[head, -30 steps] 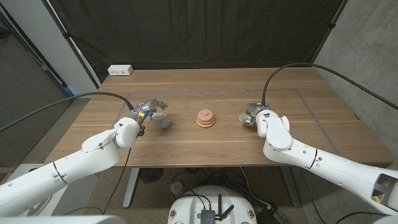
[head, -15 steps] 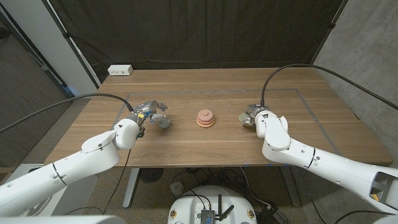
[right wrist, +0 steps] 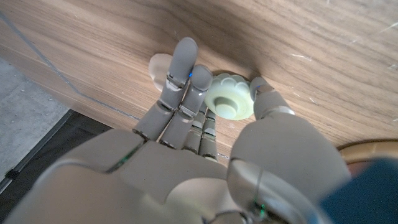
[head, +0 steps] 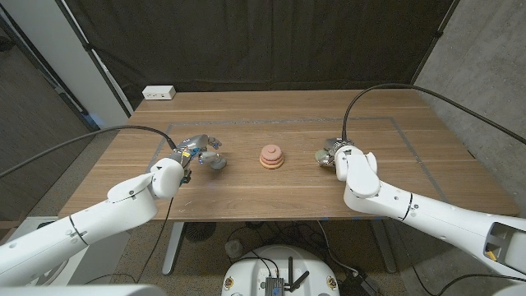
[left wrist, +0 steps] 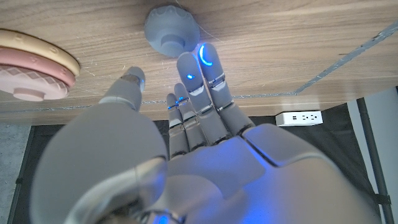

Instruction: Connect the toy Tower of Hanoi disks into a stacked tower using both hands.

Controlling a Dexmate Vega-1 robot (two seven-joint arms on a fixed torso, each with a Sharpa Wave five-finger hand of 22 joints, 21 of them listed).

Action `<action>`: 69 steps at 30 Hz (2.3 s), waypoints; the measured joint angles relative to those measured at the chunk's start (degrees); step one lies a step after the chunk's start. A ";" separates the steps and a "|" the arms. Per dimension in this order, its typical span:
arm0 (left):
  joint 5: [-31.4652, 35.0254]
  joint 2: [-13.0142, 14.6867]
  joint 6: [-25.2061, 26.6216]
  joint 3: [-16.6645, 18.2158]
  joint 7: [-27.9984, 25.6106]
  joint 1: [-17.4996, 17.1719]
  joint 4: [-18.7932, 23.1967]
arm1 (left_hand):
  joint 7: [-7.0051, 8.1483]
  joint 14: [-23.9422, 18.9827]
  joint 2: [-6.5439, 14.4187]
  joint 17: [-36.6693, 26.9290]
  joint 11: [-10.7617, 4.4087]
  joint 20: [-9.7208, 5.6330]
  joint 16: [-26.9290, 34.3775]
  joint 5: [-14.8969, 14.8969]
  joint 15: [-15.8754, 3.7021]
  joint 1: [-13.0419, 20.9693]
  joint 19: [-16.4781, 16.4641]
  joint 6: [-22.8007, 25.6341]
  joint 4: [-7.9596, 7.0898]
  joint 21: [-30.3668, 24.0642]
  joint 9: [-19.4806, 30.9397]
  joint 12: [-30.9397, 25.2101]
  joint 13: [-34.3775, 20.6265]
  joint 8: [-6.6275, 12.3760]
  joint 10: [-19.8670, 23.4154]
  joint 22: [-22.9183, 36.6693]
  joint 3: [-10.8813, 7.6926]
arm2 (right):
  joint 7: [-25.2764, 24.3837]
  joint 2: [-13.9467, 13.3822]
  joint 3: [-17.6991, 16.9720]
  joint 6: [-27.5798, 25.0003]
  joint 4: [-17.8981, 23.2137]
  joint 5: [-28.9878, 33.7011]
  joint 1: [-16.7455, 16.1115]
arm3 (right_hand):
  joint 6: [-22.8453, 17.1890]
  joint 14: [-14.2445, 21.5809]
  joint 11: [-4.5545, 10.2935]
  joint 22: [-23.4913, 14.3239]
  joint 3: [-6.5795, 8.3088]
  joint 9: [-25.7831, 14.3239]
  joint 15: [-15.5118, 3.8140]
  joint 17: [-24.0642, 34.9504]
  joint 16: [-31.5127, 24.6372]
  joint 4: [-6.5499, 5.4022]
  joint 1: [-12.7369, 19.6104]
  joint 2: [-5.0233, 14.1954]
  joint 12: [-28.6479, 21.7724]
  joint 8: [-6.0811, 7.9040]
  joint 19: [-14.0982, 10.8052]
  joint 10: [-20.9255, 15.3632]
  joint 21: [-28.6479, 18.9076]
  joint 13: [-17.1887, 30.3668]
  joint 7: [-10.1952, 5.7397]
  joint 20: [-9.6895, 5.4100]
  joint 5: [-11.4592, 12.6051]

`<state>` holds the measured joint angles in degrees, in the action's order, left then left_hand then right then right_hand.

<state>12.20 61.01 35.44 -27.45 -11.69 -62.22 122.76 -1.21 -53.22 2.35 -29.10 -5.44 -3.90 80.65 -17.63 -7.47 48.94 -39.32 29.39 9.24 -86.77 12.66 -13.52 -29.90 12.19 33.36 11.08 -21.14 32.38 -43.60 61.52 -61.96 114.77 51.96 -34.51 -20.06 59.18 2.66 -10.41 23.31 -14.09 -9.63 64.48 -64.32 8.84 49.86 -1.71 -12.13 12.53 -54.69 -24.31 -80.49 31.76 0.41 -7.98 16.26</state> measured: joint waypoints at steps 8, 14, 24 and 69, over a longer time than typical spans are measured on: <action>-0.72 -0.01 -0.60 0.19 -0.23 -0.20 -0.49 | 0.00 0.00 0.00 0.00 0.00 0.00 0.00 0.00 0.00 0.00 0.00 0.00 0.10 0.00 0.00 0.00 -0.26 0.00 0.00 -0.01 -0.38 | 1.30 0.05 0.97 -0.06 -0.37 0.27 0.79 | -1.79 0.75 0.82 -0.14 0.00 0.01 -0.29 1.05 -0.58 0.00 0.30 0.30 -0.78 0.79 -0.06 -2.46 0.00 0.26 -0.69 0.02 -0.01; -0.99 -0.02 -0.91 0.20 -0.24 -0.20 -0.71 | -0.29 0.00 0.22 0.00 0.00 0.00 0.00 0.00 0.00 -0.22 0.00 0.32 0.25 0.00 0.27 0.00 -0.27 0.00 0.61 -0.01 -0.54 | 1.46 0.02 1.03 0.12 -0.46 0.15 0.84 | -5.23 2.82 1.56 -0.59 -0.01 0.15 -1.12 3.11 -2.23 0.01 0.76 0.77 -2.02 2.09 -2.28 -5.51 -0.60 1.10 -1.62 -0.64 0.29; -1.27 -0.03 -1.04 0.19 -0.22 -0.01 -0.82 | -0.49 0.00 0.22 0.01 0.13 0.00 0.00 0.00 0.00 -0.22 0.00 0.56 0.17 0.00 0.26 0.00 -0.52 0.00 0.97 -0.02 -0.94 | -2.17 -0.21 -1.22 2.39 -0.37 -2.87 -0.80 | -10.03 7.71 -0.22 -1.47 1.46 -0.34 -3.16 5.96 -6.66 0.81 1.28 1.31 -3.79 4.42 -6.21 -9.63 -2.60 2.45 -1.04 -2.46 1.05; -0.33 1.84 1.59 1.98 -1.70 -1.57 2.69 | -0.43 0.00 0.45 -0.10 0.03 0.00 0.00 0.00 0.00 -0.45 0.00 1.00 0.49 -0.32 0.54 0.00 -1.59 0.00 1.65 0.27 -2.20 | -8.72 -3.98 -5.23 4.74 5.82 -7.55 -2.33 | -12.21 10.35 -2.25 -1.73 3.19 -0.35 -2.96 5.95 -11.05 2.54 1.22 1.37 -3.93 5.48 -8.73 -12.27 -3.86 3.70 1.13 -3.79 3.48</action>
<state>11.88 62.85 37.03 -25.47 -13.39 -63.79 125.45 -1.64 -53.22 2.80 -29.20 -5.41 -3.90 80.65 -17.63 -7.47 48.50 -39.33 30.39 9.73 -87.09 13.21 -13.53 -31.49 12.19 35.02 11.35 -23.33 23.66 -47.57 56.28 -57.22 120.59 44.40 -36.85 -32.26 69.53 0.42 -12.13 26.50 -14.44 -12.60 70.43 -75.37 11.38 51.08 -0.34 -16.07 18.01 -63.41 -36.58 -84.35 35.46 1.55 -11.77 19.74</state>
